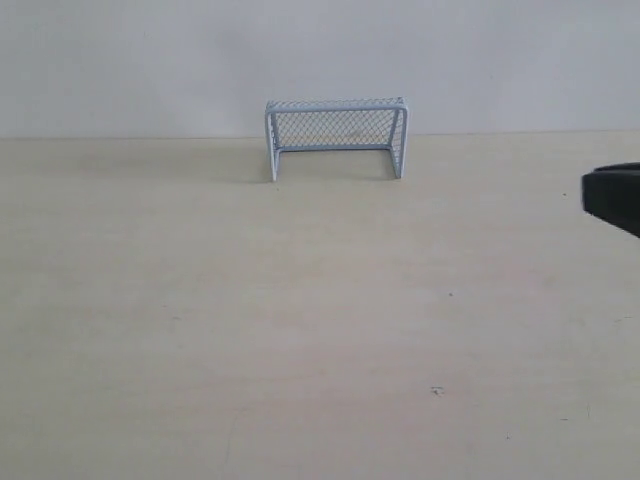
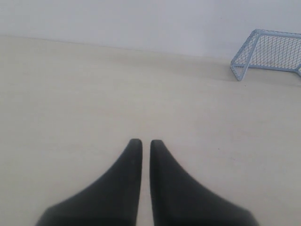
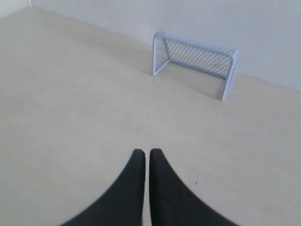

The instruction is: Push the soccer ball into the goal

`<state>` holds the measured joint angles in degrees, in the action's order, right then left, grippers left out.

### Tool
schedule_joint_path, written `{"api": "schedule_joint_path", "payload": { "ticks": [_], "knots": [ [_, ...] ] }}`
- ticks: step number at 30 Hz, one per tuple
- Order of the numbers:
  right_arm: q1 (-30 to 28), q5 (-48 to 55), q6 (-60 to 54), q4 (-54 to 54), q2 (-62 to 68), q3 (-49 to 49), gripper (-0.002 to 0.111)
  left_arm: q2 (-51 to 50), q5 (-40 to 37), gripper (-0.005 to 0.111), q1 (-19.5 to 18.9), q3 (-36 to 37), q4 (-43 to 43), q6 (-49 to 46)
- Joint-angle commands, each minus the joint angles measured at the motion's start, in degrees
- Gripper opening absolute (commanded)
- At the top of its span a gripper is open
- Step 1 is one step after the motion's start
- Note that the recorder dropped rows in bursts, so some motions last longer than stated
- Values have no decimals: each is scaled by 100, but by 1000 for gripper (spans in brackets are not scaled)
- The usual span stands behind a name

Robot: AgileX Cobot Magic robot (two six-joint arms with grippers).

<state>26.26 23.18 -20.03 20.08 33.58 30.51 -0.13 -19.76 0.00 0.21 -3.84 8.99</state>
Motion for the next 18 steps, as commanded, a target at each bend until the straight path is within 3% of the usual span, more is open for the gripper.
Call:
{"api": "schedule_joint_path", "payload": {
  "ticks": [1,12,18],
  "knots": [
    [-312,-365,62,29,-1245,-821,0,13,28,6,-11,-21,26,48],
    [-1005,-977,480,29,-3331,-2246,0,13,28,6,-11,-21,26,48],
    [-1403,-1573,768,41,-3358,-2767,0,13,28,6,-11,-21,26,48]
  ]
}}
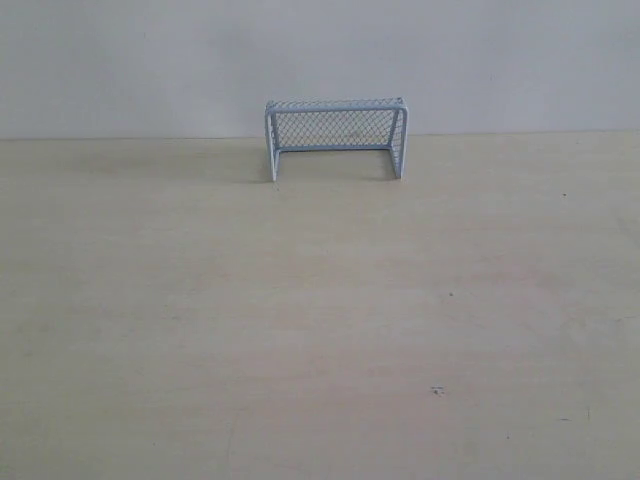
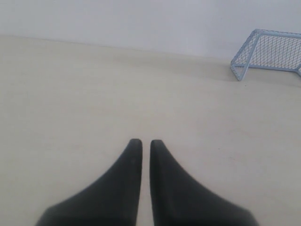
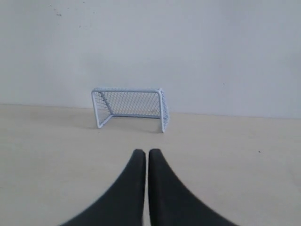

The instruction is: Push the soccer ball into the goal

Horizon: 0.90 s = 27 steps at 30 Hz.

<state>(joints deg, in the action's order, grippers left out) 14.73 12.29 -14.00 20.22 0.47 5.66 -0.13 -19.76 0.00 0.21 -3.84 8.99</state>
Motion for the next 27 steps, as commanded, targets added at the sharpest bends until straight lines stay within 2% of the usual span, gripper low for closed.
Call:
{"api": "schedule_joint_path", "payload": {
  "ticks": [1,6,17,23,27],
  "knots": [
    [-306,-635,166,27,-47,-380,0,13,28,6,-11,-21,26,48],
    [-332,-1340,166,27,-47,-566,0,13,28,6,-11,-21,26,48],
    [-332,-941,52,-67,-47,-566,0,13,28,6,-11,-21,26,48],
    [-332,-67,834,-1286,-47,-566,0,13,28,6,-11,-21,26,48],
    [-332,526,1884,-2261,-47,-566,0,13,28,6,-11,-21,26,48]
  ]
}}
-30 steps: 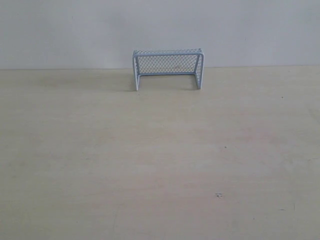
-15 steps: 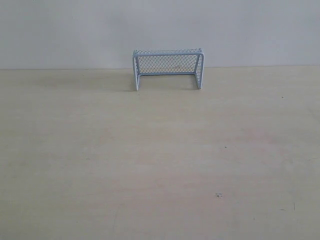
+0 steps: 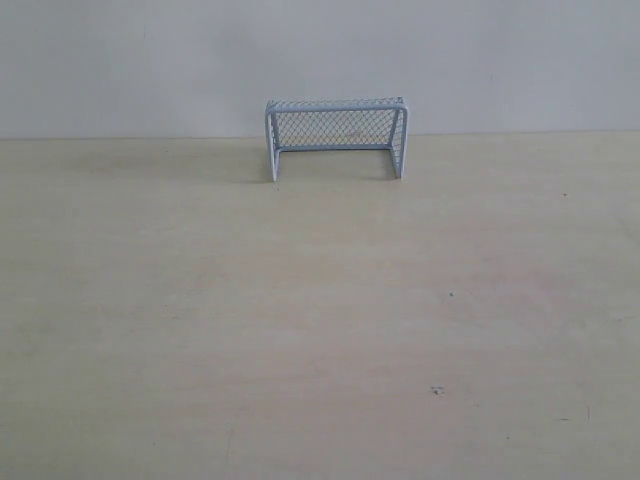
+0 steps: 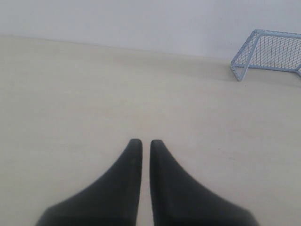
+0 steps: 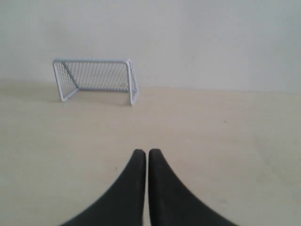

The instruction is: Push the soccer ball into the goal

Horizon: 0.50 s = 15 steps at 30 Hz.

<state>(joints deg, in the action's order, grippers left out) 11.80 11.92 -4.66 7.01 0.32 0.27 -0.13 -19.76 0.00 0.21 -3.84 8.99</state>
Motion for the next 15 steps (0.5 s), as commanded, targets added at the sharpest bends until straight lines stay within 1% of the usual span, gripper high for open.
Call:
{"api": "schedule_joint_path", "payload": {
  "ticks": [1,15],
  "knots": [
    [-40,697,1119,-1057,-32,-27,0,13,28,6,-11,-21,26,48],
    [-40,761,1207,-1057,-32,-27,0,13,28,6,-11,-21,26,48]
  ]
}}
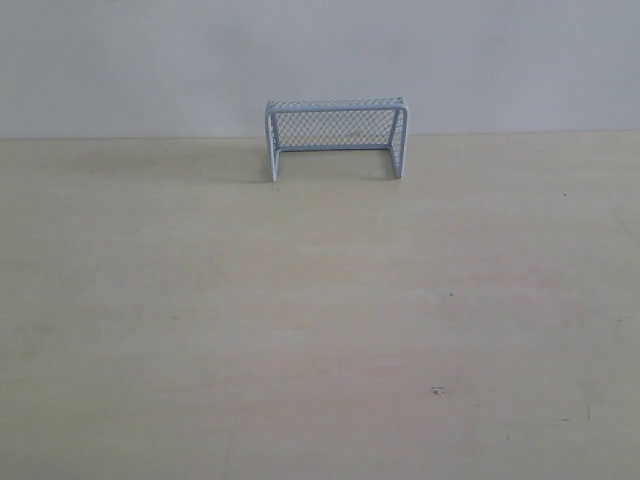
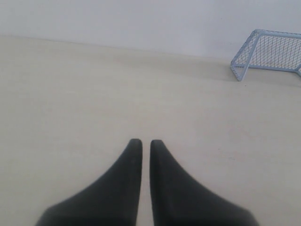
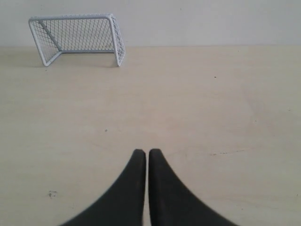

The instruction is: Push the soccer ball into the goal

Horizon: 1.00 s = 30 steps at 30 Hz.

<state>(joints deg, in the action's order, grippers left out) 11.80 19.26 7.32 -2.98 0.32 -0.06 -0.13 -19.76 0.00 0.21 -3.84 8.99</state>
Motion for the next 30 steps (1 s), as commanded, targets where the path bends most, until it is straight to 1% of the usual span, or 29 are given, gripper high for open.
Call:
{"api": "schedule_joint_path", "payload": {
  "ticks": [1,4,10,30],
  "knots": [
    [-40,52,9,-59,-32,6,0,13,28,6,-11,-21,26,48],
    [-104,64,9,-59,-32,6,0,13,28,6,-11,-21,26,48],
    [-606,64,30,-46,-32,6,0,13,28,6,-11,-21,26,48],
    [-606,64,173,-20,-32,6,0,13,28,6,-11,-21,26,48]
  ]
}}
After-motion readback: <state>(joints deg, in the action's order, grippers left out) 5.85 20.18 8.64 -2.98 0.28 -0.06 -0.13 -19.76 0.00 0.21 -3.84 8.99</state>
